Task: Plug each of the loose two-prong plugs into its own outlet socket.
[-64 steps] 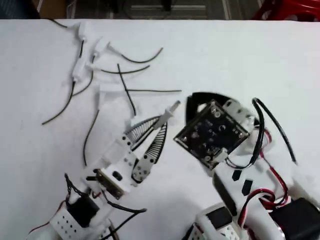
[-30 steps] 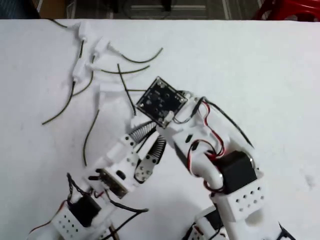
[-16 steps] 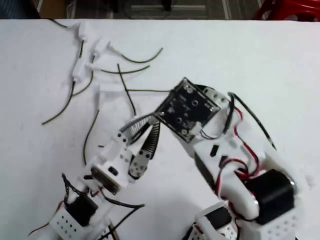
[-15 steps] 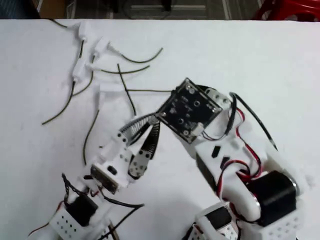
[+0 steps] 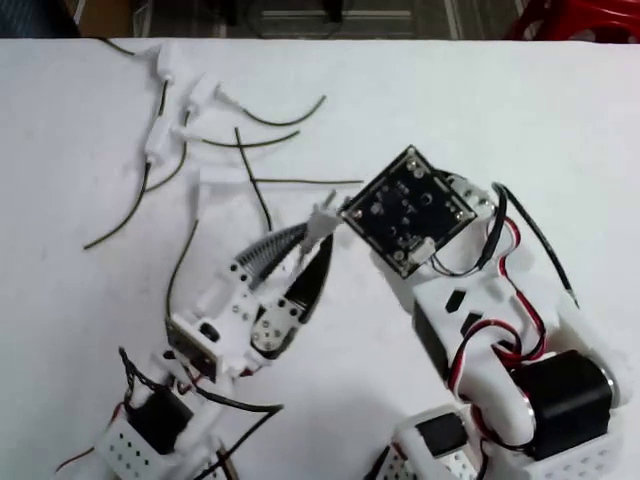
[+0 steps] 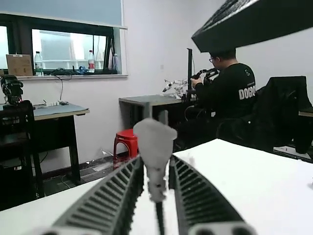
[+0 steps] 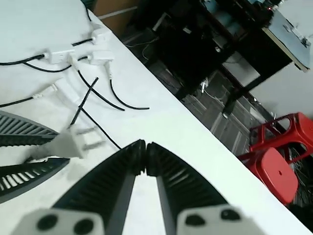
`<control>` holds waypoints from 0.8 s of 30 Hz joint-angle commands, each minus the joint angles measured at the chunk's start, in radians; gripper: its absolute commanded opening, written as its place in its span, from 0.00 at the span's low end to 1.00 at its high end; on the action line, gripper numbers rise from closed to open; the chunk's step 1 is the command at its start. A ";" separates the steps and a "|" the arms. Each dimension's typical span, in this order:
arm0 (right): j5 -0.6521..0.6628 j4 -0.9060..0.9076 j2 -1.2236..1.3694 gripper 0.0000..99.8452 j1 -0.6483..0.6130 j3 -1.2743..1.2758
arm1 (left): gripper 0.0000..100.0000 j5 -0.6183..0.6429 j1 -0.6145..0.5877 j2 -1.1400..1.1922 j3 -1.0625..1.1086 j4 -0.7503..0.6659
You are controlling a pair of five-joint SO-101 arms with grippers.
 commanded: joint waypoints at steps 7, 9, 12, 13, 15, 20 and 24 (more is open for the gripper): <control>0.002 0.004 -0.007 0.02 0.035 -0.028 | 0.09 0.006 -0.008 -0.018 -0.058 0.012; 0.002 0.010 -0.007 0.02 0.035 -0.028 | 0.04 0.006 -0.012 -0.018 -0.058 0.009; 0.002 0.015 -0.007 0.02 0.035 -0.028 | 0.03 0.006 -0.012 -0.018 -0.058 0.011; 0.002 0.016 -0.007 0.02 0.035 -0.028 | 0.04 0.006 -0.012 -0.018 -0.058 0.012; 0.002 0.016 -0.007 0.02 0.035 -0.028 | 0.05 0.006 -0.012 -0.018 -0.058 0.014; 0.002 0.016 -0.007 0.02 0.035 -0.028 | 0.10 0.011 -0.012 -0.018 -0.058 0.012; 0.002 0.016 -0.007 0.02 0.035 -0.028 | 0.10 0.011 -0.005 -0.018 -0.060 0.008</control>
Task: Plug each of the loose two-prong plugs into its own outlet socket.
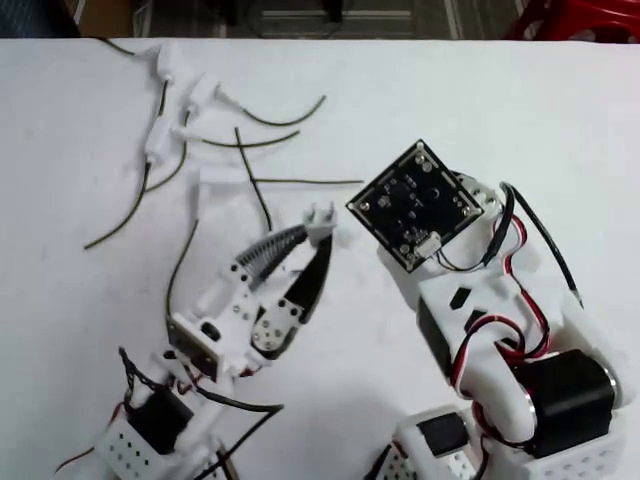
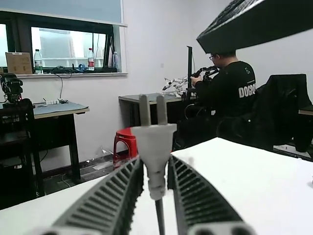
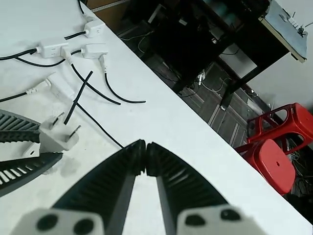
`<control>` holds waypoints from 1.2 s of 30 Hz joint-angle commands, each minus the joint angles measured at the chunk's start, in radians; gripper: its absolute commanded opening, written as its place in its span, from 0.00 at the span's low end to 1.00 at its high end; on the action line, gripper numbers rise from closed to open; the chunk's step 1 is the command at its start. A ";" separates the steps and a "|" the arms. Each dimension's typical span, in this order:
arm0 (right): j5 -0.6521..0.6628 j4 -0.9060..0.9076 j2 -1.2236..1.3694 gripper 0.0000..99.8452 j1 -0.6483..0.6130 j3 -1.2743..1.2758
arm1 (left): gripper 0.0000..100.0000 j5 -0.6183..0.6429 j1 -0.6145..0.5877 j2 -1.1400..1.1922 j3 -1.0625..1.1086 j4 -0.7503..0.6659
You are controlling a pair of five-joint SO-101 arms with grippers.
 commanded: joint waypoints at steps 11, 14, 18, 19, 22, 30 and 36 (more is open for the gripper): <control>0.002 0.019 -0.007 0.02 0.015 -0.028 | 0.07 0.008 -0.010 -0.016 -0.104 0.048; 0.002 0.019 -0.007 0.02 0.015 -0.028 | 0.03 0.006 -0.012 -0.016 -0.103 0.084; 0.002 0.021 -0.007 0.02 0.015 -0.028 | 0.03 0.015 -0.013 -0.015 -0.106 0.170; 0.002 0.028 -0.007 0.02 0.015 -0.028 | 0.03 0.032 -0.013 -0.013 -0.106 0.178; 0.002 0.058 -0.007 0.02 0.015 -0.028 | 0.03 0.121 -0.016 -0.004 -0.106 0.190; 0.002 0.105 -0.068 0.02 0.016 -0.028 | 0.08 0.121 -0.021 0.579 -0.440 0.282; 0.002 0.182 -0.163 0.02 0.021 -0.028 | 0.09 0.123 0.031 1.096 -0.767 0.436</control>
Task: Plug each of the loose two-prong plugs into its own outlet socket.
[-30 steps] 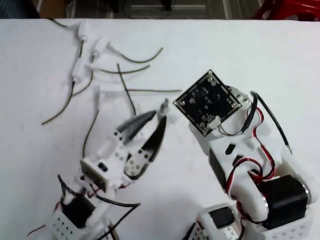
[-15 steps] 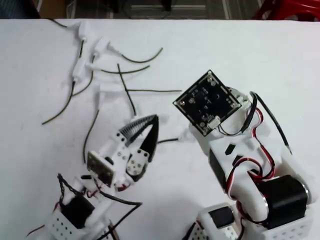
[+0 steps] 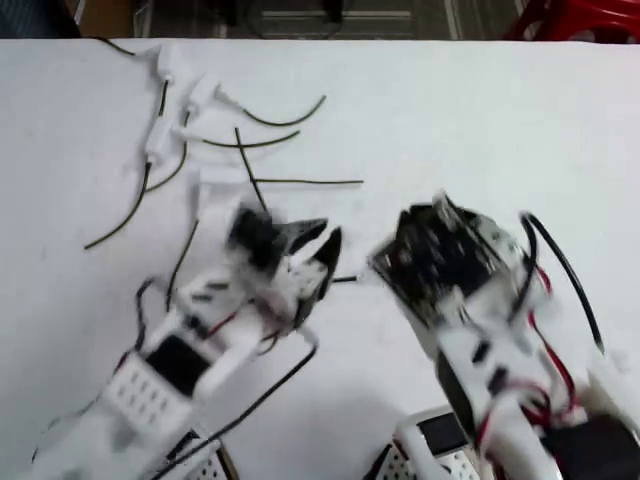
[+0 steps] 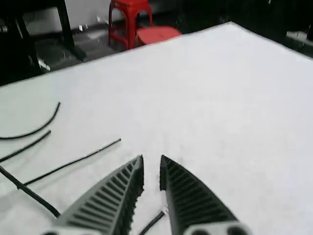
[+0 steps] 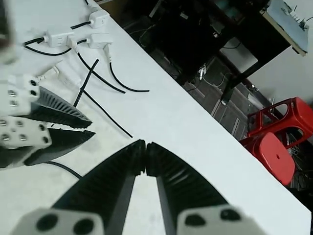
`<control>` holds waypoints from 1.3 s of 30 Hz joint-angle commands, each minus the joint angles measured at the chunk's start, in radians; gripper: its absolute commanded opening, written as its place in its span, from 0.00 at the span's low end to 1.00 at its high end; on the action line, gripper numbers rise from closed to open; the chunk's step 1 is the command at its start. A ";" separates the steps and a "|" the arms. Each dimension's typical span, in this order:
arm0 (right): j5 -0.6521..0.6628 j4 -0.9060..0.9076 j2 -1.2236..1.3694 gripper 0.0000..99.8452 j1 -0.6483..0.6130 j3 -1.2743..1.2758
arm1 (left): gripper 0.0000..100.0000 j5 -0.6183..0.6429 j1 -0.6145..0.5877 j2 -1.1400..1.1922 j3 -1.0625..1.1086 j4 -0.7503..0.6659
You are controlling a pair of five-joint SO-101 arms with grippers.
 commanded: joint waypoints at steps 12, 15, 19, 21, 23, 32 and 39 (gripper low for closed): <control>0.114 -0.127 -0.030 0.02 0.397 0.273 | 0.19 0.009 0.127 0.848 -0.480 0.140; 0.114 -0.188 -0.030 0.02 0.432 0.374 | 0.19 0.008 0.125 0.963 -0.598 0.226; 0.114 -0.228 -0.030 0.02 0.435 0.445 | 0.19 0.008 0.097 1.150 -0.769 0.322; 0.115 -0.231 -0.030 0.02 0.435 0.456 | 0.19 0.008 0.091 1.236 -0.847 0.359; 0.117 -0.231 -0.030 0.02 0.435 0.457 | 0.19 0.006 0.091 1.303 -0.911 0.382; 0.118 -0.228 -0.031 0.02 0.435 0.459 | 0.19 -0.160 0.088 1.357 -0.970 0.385; 0.112 -0.226 -0.031 0.02 0.435 0.459 | 0.19 -0.201 0.054 1.359 -0.971 0.390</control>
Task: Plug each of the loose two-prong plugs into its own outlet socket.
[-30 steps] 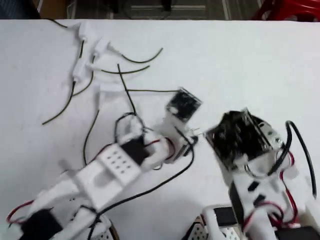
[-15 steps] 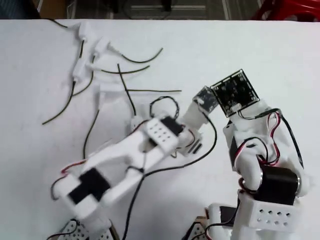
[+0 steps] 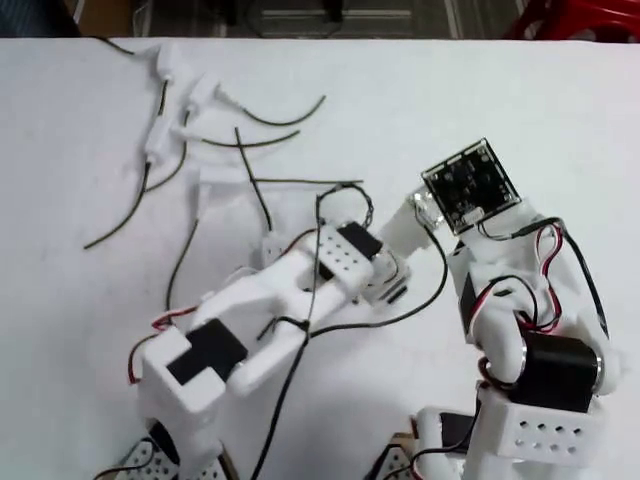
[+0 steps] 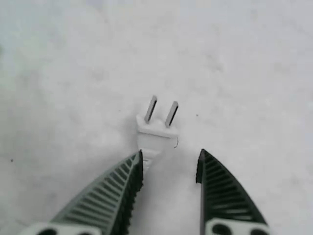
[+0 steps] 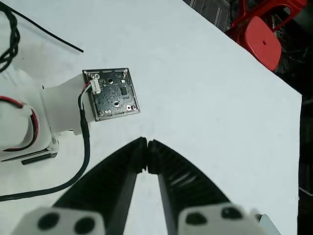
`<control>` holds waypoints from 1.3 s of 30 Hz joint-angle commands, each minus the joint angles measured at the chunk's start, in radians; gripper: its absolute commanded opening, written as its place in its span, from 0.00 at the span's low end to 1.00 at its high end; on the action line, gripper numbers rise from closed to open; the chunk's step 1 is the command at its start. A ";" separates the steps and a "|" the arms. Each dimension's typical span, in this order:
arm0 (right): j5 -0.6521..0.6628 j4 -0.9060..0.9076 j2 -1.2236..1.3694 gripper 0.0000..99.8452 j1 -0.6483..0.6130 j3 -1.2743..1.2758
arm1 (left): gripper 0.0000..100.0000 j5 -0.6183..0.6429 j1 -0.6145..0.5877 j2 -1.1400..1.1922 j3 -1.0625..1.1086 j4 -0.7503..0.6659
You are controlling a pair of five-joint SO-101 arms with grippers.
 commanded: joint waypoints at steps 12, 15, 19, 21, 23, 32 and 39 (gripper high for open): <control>0.006 -0.018 -0.012 0.02 0.013 0.035 | 0.19 -0.250 -0.044 -0.002 -0.044 0.003; 0.006 -0.018 -0.012 0.02 0.013 0.049 | 0.19 -0.250 -0.044 -0.002 -0.046 0.002; 0.006 -0.018 -0.012 0.02 0.013 0.051 | 0.19 -0.239 -0.048 0.062 -0.124 0.032; 0.006 -0.018 -0.013 0.02 0.012 0.049 | 0.19 -0.222 -0.048 0.136 -0.239 0.121; 0.006 -0.018 -0.013 0.02 0.012 0.049 | 0.19 -0.221 -0.048 0.226 -0.370 0.219; 0.012 -0.018 -0.018 0.02 0.015 0.049 | 0.19 -0.222 -0.048 0.545 -0.878 0.532; 0.012 -0.018 -0.013 0.02 0.015 0.049 | 0.19 -0.229 -0.041 0.679 -1.108 0.655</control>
